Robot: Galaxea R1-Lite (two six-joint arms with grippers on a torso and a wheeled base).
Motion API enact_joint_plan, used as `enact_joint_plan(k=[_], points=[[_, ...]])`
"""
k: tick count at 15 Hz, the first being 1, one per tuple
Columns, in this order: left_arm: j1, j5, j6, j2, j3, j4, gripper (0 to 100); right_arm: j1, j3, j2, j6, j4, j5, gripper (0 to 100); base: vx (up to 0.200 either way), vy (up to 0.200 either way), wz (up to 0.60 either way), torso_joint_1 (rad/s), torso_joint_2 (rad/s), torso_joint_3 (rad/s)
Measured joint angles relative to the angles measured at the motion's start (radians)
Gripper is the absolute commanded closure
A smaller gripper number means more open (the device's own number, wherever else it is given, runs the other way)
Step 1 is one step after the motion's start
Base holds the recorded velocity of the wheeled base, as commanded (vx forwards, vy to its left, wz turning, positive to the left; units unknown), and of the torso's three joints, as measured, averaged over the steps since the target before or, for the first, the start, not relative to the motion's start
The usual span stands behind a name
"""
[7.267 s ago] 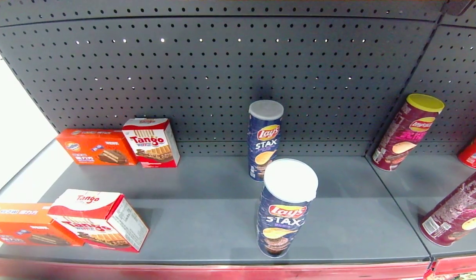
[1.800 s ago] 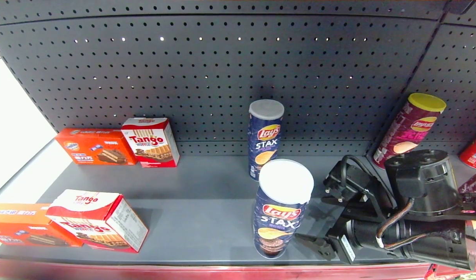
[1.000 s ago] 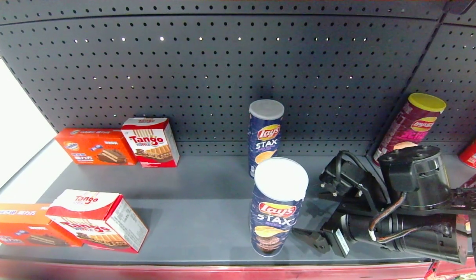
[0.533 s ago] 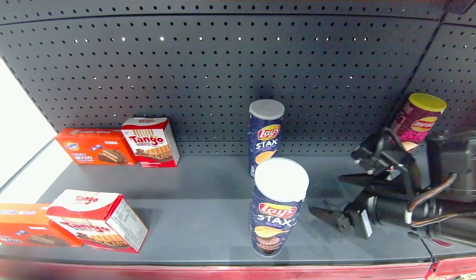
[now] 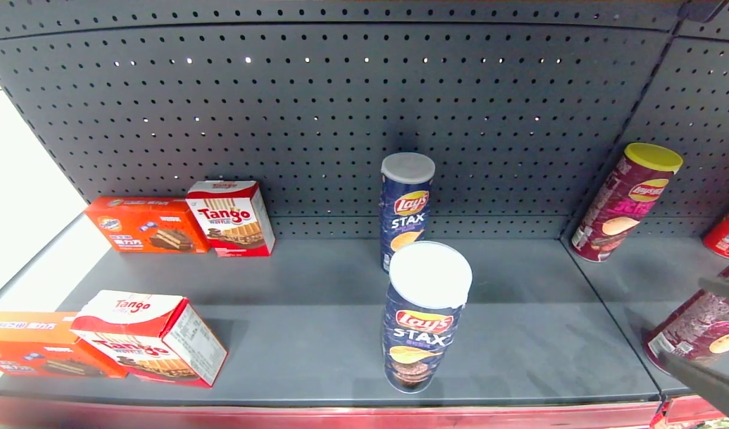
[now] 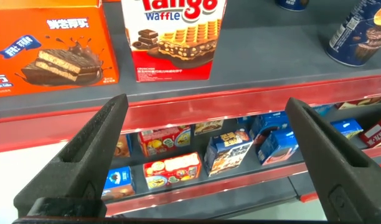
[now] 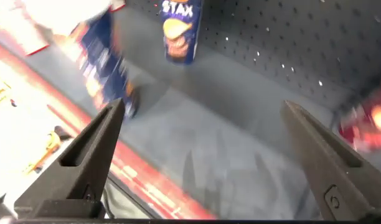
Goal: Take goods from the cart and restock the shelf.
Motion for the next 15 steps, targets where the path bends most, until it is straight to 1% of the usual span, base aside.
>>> enact_joint_plan(k=[2,3,5,6,8,11,12,13,14,15], points=[[0.0,-0.001,0.004,0.0,0.0,0.002,0,0.001,0.109,-0.188,0.031,0.078,-0.003,0,0.0,0.0,0.0,0.0,0.0,0.0],[0.0,-0.001,0.011,0.0,0.0,0.002,0,-0.005,0.153,-0.268,0.05,0.129,-0.007,0,0.0,0.0,0.0,0.0,0.0,0.0],[0.0,-0.001,0.025,0.0,0.0,0.001,0,-0.042,0.237,-0.41,0.086,0.224,-0.011,0,0.0,0.0,0.0,0.0,0.0,0.0],[0.0,-0.001,0.026,0.0,0.0,0.001,0,-0.076,0.288,-0.474,0.096,0.262,-0.015,0,0.0,0.0,0.0,0.0,0.0,0.0],[0.0,0.0,0.027,0.0,0.001,-0.001,0,-0.181,0.365,-0.574,0.117,0.297,-0.038,0,0.0,0.0,0.0,0.0,0.0,0.0],[0.001,0.0,0.027,0.0,0.002,-0.002,0,-0.37,0.401,-0.636,0.136,0.302,-0.079,0,0.0,0.0,0.0,0.0,0.0,0.0],[0.0,0.0,0.028,0.0,0.002,-0.001,0,-0.421,0.409,-0.646,0.144,0.29,-0.124,0,0.0,0.0,0.0,0.0,0.0,0.0],[0.0,0.0,0.028,0.0,0.002,-0.001,0,-0.447,0.418,-0.653,0.16,0.262,-0.22,0,0.0,0.0,0.0,0.0,0.0,0.0],[0.0,0.0,0.028,0.0,0.002,-0.001,0,-0.46,0.427,-0.657,0.173,0.244,-0.259,0,0.0,0.0,0.0,0.0,0.0,0.0],[0.0,-0.001,0.027,0.0,0.002,-0.001,0,-0.471,0.433,-0.658,0.178,0.241,-0.261,0,0.0,0.0,0.0,0.0,0.0,0.0]])
